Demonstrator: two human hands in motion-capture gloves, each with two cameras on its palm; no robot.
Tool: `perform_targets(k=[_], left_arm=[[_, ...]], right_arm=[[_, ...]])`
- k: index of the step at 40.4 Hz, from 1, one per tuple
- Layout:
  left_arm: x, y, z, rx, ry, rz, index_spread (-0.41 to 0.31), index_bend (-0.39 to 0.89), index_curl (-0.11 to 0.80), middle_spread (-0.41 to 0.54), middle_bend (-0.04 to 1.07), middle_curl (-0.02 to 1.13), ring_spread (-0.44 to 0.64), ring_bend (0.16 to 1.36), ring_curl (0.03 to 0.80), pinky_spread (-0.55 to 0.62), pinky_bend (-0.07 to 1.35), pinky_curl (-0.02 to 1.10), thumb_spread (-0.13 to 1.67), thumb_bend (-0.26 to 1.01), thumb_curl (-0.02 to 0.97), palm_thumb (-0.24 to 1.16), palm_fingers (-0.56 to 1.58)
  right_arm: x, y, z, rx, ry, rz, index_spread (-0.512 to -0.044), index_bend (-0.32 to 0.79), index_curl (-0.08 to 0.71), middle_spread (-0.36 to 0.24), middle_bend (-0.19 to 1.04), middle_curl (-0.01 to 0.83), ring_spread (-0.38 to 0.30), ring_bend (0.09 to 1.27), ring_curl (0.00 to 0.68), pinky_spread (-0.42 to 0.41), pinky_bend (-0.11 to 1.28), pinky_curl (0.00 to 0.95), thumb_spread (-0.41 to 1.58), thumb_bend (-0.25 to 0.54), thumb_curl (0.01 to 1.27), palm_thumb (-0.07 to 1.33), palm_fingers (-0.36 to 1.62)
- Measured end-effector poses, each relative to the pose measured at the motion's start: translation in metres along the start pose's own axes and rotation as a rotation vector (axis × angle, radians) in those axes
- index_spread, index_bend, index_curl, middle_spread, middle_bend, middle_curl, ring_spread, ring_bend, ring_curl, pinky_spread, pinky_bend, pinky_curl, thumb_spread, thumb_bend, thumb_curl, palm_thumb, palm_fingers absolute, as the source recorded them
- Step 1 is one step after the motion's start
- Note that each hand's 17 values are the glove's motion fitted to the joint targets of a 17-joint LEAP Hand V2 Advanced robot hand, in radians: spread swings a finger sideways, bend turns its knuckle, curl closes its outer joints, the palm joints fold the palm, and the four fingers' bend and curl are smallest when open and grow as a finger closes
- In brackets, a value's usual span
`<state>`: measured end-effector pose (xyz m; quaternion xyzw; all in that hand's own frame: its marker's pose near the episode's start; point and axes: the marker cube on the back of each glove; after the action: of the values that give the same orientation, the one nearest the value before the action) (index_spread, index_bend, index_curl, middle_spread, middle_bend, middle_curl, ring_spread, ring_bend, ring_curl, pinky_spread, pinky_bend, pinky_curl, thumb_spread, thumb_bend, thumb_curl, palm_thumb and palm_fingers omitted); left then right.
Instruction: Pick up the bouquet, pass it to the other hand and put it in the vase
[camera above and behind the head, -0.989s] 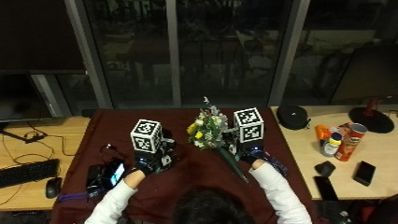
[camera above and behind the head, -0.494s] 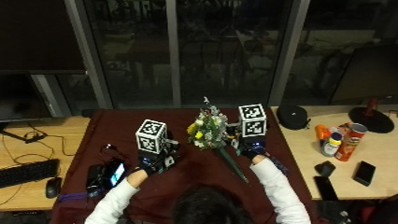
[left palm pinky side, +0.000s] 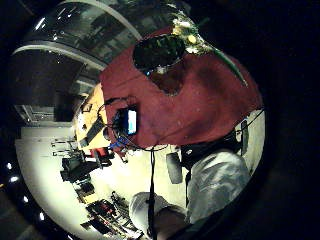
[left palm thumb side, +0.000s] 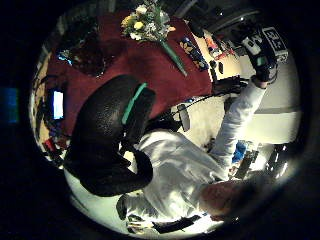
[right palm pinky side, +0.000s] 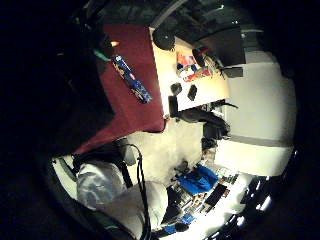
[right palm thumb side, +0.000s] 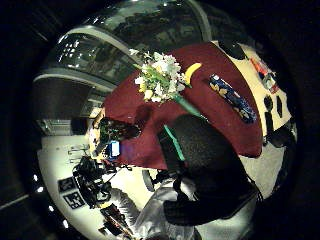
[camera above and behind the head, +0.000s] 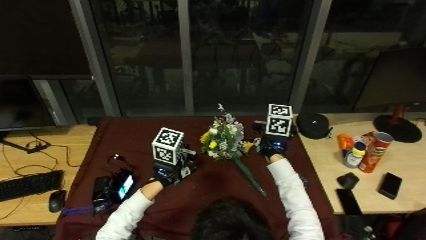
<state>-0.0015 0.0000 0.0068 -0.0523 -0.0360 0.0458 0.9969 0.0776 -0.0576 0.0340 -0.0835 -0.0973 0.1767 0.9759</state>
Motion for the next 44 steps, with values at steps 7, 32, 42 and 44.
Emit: perform_targets(k=[7, 32, 42, 44], left_arm=[[0.008, -0.002, 0.002, 0.019, -0.02, 0.01, -0.019, 0.11, 0.261, 0.213, 0.18, 0.3, 0.3, 0.61, 0.286, 0.22, 0.48, 0.35, 1.15, -0.02, 0.253, 0.2, 0.22], [0.019, -0.008, 0.018, 0.064, 0.014, 0.032, 0.017, 0.11, 0.216, 0.232, 0.2, 0.33, 0.32, 0.65, 0.294, 0.23, 0.53, 0.36, 1.13, -0.02, 0.266, 0.17, 0.16], [0.021, -0.012, 0.028, 0.046, 0.022, 0.04, 0.018, 0.11, 0.213, 0.232, 0.2, 0.34, 0.32, 0.66, 0.291, 0.24, 0.54, 0.36, 1.13, -0.02, 0.269, 0.17, 0.15], [0.019, -0.013, 0.03, 0.034, 0.023, 0.036, 0.019, 0.11, 0.212, 0.233, 0.2, 0.34, 0.32, 0.66, 0.291, 0.24, 0.54, 0.36, 1.13, -0.02, 0.27, 0.17, 0.15]], right_arm=[[0.005, -0.025, 0.018, -0.072, -0.036, 0.064, -0.153, 0.09, 0.128, 0.057, 0.38, 0.39, 0.044, 0.71, 0.35, 0.208, 0.62, 0.351, 1.23, -0.017, 0.26, 0.45, 0.51], [-0.008, -0.067, 0.213, -0.499, -0.183, 0.141, -0.116, 0.08, 0.133, 0.072, 0.3, 0.398, 0.046, 0.66, 0.355, 0.191, 0.68, 0.37, 1.16, -0.018, 0.3, 0.45, 0.55], [-0.028, -0.042, 0.246, -0.383, -0.208, 0.11, -0.115, 0.07, 0.137, 0.052, 0.29, 0.407, -0.016, 0.67, 0.365, 0.137, 0.69, 0.37, 1.14, -0.02, 0.31, 0.46, 0.61], [-0.032, -0.042, 0.255, -0.368, -0.207, 0.096, -0.114, 0.06, 0.134, 0.046, 0.3, 0.412, -0.027, 0.67, 0.367, 0.123, 0.69, 0.37, 1.14, -0.015, 0.32, 0.47, 0.62]])
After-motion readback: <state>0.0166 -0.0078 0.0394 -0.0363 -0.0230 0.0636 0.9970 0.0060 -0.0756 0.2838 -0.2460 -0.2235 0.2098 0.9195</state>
